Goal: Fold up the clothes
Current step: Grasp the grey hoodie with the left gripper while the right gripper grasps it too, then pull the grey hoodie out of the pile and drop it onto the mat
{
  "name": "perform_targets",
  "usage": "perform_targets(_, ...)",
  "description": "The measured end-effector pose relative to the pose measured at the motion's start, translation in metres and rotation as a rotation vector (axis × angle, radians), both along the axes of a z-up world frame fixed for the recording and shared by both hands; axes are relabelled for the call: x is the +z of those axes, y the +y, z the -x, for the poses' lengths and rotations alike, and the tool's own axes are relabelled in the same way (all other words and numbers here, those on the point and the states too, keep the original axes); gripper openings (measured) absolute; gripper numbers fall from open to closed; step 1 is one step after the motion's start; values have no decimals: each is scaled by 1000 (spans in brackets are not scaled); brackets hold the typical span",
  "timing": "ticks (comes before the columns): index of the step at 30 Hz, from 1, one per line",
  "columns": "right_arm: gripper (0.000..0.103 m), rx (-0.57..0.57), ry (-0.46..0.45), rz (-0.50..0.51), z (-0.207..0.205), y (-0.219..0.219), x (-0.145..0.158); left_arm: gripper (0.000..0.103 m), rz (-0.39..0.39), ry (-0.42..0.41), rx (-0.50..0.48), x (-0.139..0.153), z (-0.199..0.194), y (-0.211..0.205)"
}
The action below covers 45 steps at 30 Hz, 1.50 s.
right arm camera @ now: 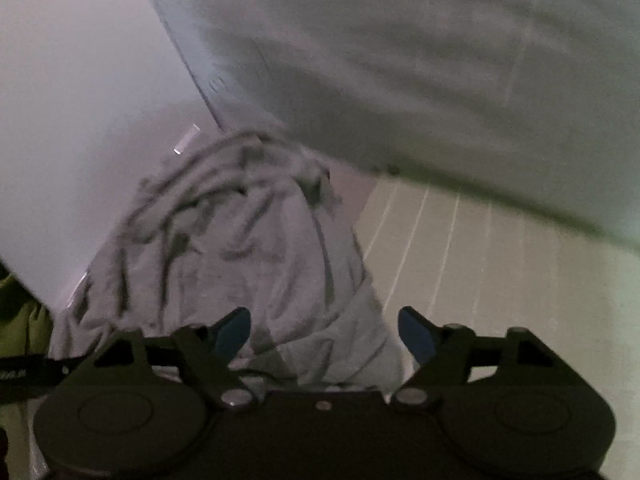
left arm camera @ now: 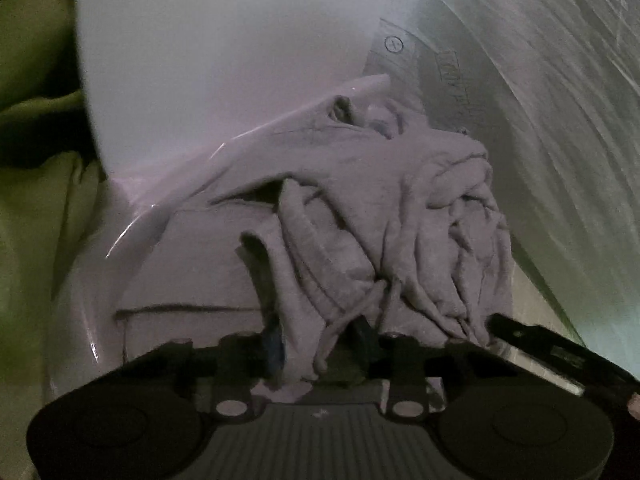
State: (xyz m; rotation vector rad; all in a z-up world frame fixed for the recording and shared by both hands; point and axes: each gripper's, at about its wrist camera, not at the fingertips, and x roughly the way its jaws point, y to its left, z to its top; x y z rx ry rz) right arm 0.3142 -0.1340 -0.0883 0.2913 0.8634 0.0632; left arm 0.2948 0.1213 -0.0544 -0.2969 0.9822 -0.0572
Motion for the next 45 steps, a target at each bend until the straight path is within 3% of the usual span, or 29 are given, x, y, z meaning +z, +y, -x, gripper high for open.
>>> perform_targets(1,47,-8,32,-39,-6,-2,-7,25,-5,-11,-7,0,1,0)
perform_targets(3,27,-27,26,-92,-2,-8,-12,16,-11,-44,-19,3,6,2)
perform_targets(4,10,-35,2,-88,3,-10,-10,14,-14,-63,-26,6,9,3)
perform_targets(10,8,-105,-151,-10,55,-45,21,11,-76,-191,-84,44,44,-23)
perform_targets(13,7,-178,-227,1,95,-83,43,11,-100,-262,-142,69,75,-56)
perform_targets(17,6,-196,-313,45,163,-130,71,11,-85,-317,-187,90,131,-106)
perform_targets(23,6,-241,-352,113,285,-213,87,11,-54,-318,-264,101,236,-189)
perform_targets(27,6,-301,-357,230,355,-275,90,12,49,-220,-331,70,284,-244)
perform_targets(31,6,-434,-299,299,407,-357,82,18,166,-82,-404,33,317,-290)
perform_targets(34,8,-487,-219,279,430,-403,72,23,124,-63,-476,26,330,-319)
perform_targets(36,14,-501,-172,264,443,-420,61,23,78,-83,-460,29,328,-322)
perform_targets(37,24,-519,-155,255,450,-424,55,25,69,-90,-432,30,323,-317)
perform_targets(38,42,-545,-137,235,455,-428,49,27,64,-95,-398,32,319,-311)
perform_targets(39,48,-571,-118,215,460,-432,42,31,59,-101,-364,33,314,-305)
perform_targets(42,55,-639,-65,125,475,-440,22,36,22,-95,-315,30,301,-304)
perform_targets(45,67,-675,-23,20,480,-438,3,52,0,-60,-285,20,290,-299)
